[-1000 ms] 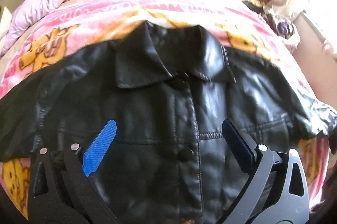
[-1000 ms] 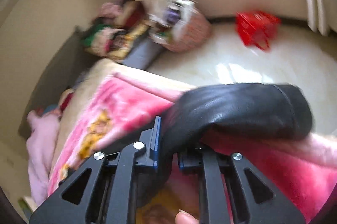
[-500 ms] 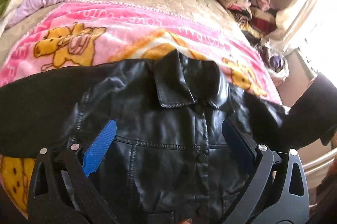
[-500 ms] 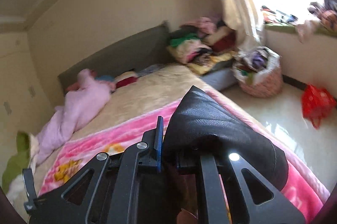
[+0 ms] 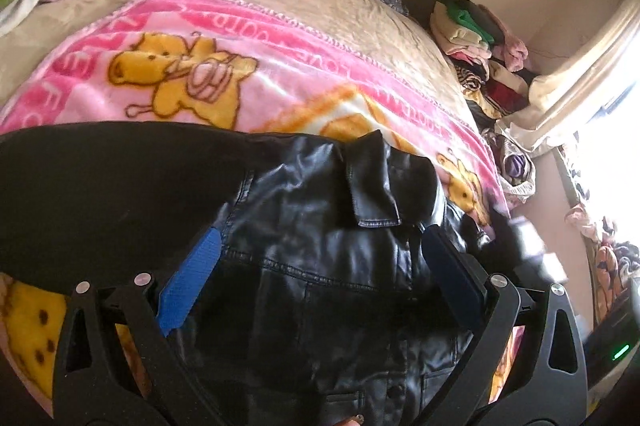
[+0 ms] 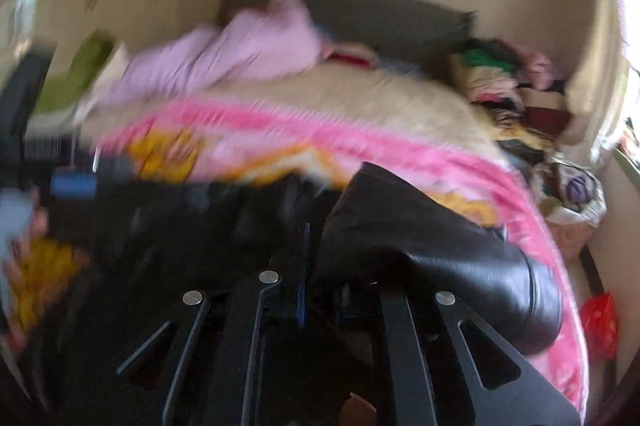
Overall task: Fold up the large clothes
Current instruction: 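Fold the held sleeve across the jacket front with the right tool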
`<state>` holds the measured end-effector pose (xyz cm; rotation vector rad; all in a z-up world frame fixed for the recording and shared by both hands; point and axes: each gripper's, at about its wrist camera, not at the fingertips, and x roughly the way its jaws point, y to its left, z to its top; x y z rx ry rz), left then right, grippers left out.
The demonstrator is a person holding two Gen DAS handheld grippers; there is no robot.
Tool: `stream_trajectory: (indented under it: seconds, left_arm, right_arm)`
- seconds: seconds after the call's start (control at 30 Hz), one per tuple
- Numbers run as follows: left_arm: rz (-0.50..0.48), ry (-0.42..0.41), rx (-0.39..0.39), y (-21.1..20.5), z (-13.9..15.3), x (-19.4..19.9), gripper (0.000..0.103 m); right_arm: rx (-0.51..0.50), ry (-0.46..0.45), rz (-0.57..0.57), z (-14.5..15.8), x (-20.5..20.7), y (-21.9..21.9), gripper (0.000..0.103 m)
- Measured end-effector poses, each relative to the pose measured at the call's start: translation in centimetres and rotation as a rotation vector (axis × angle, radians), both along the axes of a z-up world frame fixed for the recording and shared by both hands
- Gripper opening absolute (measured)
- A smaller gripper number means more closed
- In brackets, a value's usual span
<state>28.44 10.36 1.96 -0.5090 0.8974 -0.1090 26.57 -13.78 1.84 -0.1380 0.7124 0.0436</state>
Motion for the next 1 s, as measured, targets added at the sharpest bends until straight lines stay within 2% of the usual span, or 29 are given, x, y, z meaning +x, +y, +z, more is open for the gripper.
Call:
stream_trajectory:
  seconds: [0.17,0.2,0.23,0.3,0.4,0.43,0.53,0.57,0.6,0.63,0.73,0.87,1.0]
  left_arm:
    - [-0.020,0.031,-0.040,0.3,-1.2,0.0,0.094]
    - [-0.022,0.040,-0.046,0.3,-1.5,0.1,0.094]
    - [-0.023,0.045,-0.047,0.3,-1.6,0.2,0.094]
    - [-0.023,0.055,-0.049,0.2,-1.9,0.3,0.094]
    - [-0.036,0.067,-0.051,-0.4,-2.3,0.3,0.094]
    - [-0.042,0.070,-0.051,-0.6,-2.4,0.4,0.094]
    - [-0.076,0.088,-0.054,-1.5,-2.6,0.3,0.094]
    - [-0.096,0.097,-0.064,-1.8,-2.7,0.3,0.094]
    - [-0.124,0.100,-0.091,-2.1,-2.5,0.1,0.094]
    - [-0.138,0.092,-0.109,-2.2,-2.3,-0.1,0.094]
    - [-0.140,0.054,-0.115,-1.6,-1.3,-0.8,0.094]
    - [-0.055,0.025,-0.138,1.5,-0.5,-1.1,0.094]
    - [0.005,0.005,-0.218,4.8,0.0,-1.5,0.094]
  right_arm:
    - [0.035,0.131,0.002,-5.2,0.5,2.8,0.010]
    - [0.058,0.159,-0.009,-6.1,0.4,2.8,0.022]
    - [0.096,0.194,-0.034,-7.0,0.2,2.4,0.048]
    - [0.212,0.228,-0.111,-8.0,-1.1,0.6,0.085]
    - [0.422,0.220,-0.203,-8.2,-3.1,-2.3,0.084]
    - [0.532,0.194,-0.245,-8.1,-4.0,-4.0,0.084]
    - [0.773,0.129,-0.363,-7.9,-5.3,-7.8,0.085]
    - [0.817,0.116,-0.425,-7.9,-5.4,-8.7,0.084]
    - [0.831,0.105,-0.460,-7.8,-5.4,-9.2,0.063]
    - [0.820,0.089,-0.481,-7.4,-5.1,-9.6,0.036]
    - [0.738,0.037,-0.429,-4.9,-4.5,-8.2,0.024]
    - [0.625,-0.047,-0.274,-0.5,-3.9,-4.3,0.023]
    - [0.494,-0.062,-0.141,1.9,-2.2,0.8,0.026]
